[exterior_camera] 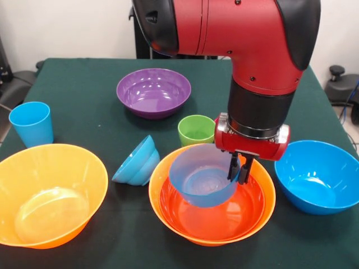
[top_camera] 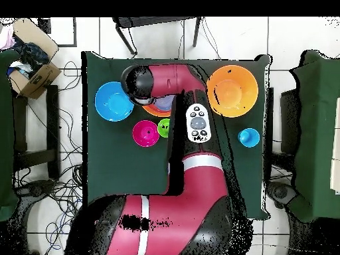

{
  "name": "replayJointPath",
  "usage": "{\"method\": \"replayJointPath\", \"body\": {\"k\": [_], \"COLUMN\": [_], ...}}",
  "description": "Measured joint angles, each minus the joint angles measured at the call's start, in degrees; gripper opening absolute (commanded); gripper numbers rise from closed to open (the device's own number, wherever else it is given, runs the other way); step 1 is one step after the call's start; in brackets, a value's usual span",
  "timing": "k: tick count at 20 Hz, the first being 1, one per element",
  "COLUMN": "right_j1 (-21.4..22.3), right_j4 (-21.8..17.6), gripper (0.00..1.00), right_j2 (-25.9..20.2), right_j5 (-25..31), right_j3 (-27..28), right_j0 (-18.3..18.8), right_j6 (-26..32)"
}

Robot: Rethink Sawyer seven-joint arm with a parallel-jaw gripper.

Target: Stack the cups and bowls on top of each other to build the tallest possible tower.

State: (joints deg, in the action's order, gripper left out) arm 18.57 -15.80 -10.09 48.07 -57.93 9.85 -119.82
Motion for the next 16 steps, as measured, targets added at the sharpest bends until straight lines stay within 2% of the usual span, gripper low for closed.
{"method": "replayJointPath", "body": {"k": [14,15,16], "right_j1": [-2.84,-3.01,-3.02], "right_j4": [0.09,0.09,0.09], "gripper": [0.0,1.0,1.0], "right_j2": [0.06,0.06,0.06], "right_j5": [0.01,0.01,0.0], "right_j3": [3.38,3.63,3.63], "right_j0": [-1.01,-1.01,-1.01], "right_j6": [0.0,0.0,0.0]}}
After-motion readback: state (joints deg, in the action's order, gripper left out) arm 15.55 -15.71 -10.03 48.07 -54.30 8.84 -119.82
